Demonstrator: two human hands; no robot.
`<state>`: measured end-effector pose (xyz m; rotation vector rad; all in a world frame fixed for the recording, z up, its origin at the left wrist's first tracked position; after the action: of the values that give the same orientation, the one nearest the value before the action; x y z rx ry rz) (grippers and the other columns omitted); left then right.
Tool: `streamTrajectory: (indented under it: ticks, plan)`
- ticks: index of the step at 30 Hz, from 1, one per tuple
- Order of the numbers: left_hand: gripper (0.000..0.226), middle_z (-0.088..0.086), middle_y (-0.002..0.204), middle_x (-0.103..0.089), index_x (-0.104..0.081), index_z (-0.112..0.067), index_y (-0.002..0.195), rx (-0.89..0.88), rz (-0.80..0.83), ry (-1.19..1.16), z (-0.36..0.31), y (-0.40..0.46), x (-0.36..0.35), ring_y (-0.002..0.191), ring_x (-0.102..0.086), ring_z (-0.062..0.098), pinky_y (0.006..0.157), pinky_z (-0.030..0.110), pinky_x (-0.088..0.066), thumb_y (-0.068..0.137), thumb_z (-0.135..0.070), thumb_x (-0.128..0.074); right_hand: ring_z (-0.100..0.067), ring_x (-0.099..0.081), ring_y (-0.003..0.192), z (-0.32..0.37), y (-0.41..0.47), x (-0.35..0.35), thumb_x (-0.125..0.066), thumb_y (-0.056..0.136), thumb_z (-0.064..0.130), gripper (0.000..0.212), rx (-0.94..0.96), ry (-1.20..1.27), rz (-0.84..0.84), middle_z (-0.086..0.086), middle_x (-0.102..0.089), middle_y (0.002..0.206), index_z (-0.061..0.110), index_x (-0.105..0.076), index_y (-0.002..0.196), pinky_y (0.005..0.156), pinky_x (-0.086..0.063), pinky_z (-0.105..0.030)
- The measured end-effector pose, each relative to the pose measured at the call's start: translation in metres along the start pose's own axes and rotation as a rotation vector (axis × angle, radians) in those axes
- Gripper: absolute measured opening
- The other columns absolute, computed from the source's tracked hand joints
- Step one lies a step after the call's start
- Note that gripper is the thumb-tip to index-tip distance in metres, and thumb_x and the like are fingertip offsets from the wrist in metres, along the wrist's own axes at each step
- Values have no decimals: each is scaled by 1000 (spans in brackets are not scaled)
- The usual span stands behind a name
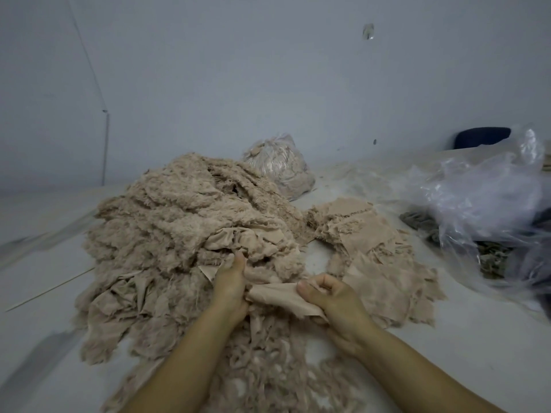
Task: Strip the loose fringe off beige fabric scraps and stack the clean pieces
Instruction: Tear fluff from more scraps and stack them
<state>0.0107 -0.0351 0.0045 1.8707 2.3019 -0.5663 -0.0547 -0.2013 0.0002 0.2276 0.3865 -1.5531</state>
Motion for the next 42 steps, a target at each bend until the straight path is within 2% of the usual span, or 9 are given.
streamTrajectory:
  ticks: [6, 11, 14, 20, 28, 30, 37, 40, 42]
  plan:
    - [31, -5, 78, -67, -66, -25, 77, -293, 198, 328, -24, -11, 0, 65, -62, 10, 60, 25, -51, 74, -55, -64, -11, -59, 48, 13, -5, 20, -65, 84, 6, 4, 75, 38, -7, -7, -66, 64, 2, -65, 82, 42, -47, -19]
    - [27, -24, 98, -59, -63, -42, 101, -611, 603, 1044, -9, -32, -42, 91, -54, -10, 75, 4, -40, 80, -58, -62, -17, -65, 71, 18, -4, 11, -61, 89, 14, 15, 188, -204, 54, -12, -72, 82, 3, -71, 93, 62, -51, -23]
    - [22, -16, 68, -59, -60, -35, 72, -611, 548, 956, -6, -28, -37, 66, -53, -1, 66, 16, -42, 93, -30, -57, -15, -65, 71, 20, 1, 17, -61, 91, 16, 14, 199, -174, -55, -9, -72, 83, 6, -70, 95, 62, -52, -23]
    - [31, -12, 61, -47, -50, -24, 67, -659, 491, 849, -3, -31, -36, 56, -43, -5, 58, 19, -37, 97, -22, -49, -33, -68, 96, -10, 0, 1, -66, 88, 21, 27, 34, -80, -1, -16, -73, 99, 5, -65, 109, 90, -53, -45]
    - [39, 3, 72, -61, -45, -16, 65, -549, 400, 948, -10, -22, -13, 66, -50, 10, 69, 32, -43, 95, -42, -44, -30, -66, 87, -5, 0, 7, -65, 90, 24, 16, 126, -60, -152, -17, -73, 91, 10, -73, 93, 80, -53, -40]
    - [35, 3, 78, -70, -68, -4, 82, -447, 538, 947, -2, -25, -15, 63, -53, 5, 63, 25, -46, 88, -37, -62, -28, -59, 74, -3, 1, 10, -67, 87, 25, 16, 118, -47, -175, -19, -66, 77, 9, -71, 83, 67, -48, -35]
    - [26, -9, 61, -56, -67, -10, 66, -281, 801, 1149, 0, -28, -13, 54, -45, 1, 56, 15, -37, 76, -30, -78, -14, -65, 54, 8, 0, 21, -72, 84, 20, 9, 137, -97, -247, -6, -73, 67, 12, -72, 88, 46, -49, -20]
    - [32, -12, 50, -38, -63, -5, 66, -270, 739, 1296, -8, -17, 10, 45, -33, 2, 49, 20, -28, 80, -31, -75, -6, -45, 30, 22, 0, 50, -70, 85, 17, 4, 174, -202, -351, 4, -58, 42, 14, -70, 83, 33, -31, -14]
    - [35, -12, 52, -41, -67, -5, 74, -241, 733, 1259, -13, -15, 20, 47, -36, 3, 49, 19, -29, 79, -40, -74, -9, -57, 40, 29, 2, 57, -73, 82, 14, 5, 149, -274, -283, 1, -67, 54, 11, -72, 86, 40, -41, -15]
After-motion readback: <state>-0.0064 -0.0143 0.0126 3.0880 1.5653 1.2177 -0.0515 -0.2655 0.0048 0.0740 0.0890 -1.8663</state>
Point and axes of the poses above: each hand's wrist, its own y-axis towards the middle knuckle, its own x-axis out of the back of the hand, z = x × y, the point moved 5 cm from there along y, towards the middle knuckle
